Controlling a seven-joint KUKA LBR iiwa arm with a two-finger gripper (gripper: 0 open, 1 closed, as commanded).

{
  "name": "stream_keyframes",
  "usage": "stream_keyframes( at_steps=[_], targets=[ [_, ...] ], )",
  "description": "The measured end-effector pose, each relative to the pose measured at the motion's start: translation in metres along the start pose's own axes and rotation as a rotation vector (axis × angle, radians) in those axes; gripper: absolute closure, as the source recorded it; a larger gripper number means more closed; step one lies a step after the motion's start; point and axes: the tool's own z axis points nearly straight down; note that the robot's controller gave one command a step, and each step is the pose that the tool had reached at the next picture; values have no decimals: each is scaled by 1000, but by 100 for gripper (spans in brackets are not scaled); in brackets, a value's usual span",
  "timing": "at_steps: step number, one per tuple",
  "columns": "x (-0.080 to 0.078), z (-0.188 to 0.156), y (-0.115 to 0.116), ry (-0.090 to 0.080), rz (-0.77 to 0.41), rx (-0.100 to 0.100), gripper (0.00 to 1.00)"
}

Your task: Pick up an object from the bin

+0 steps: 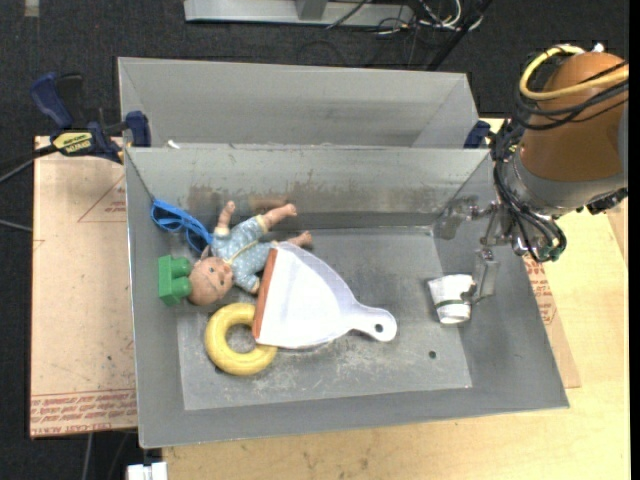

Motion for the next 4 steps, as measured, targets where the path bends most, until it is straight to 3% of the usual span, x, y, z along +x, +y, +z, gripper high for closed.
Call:
stream_keyframes(
  at_steps=[1,2,3,4],
  targets=[
    [-2,-5,0,-8,-2,1,0],
    [3,17,-5,-16,90,1,0],
    [10,56,-5,-5,201,-1,0],
    [4,130,-26,-15,-240,-3,100]
  ],
)
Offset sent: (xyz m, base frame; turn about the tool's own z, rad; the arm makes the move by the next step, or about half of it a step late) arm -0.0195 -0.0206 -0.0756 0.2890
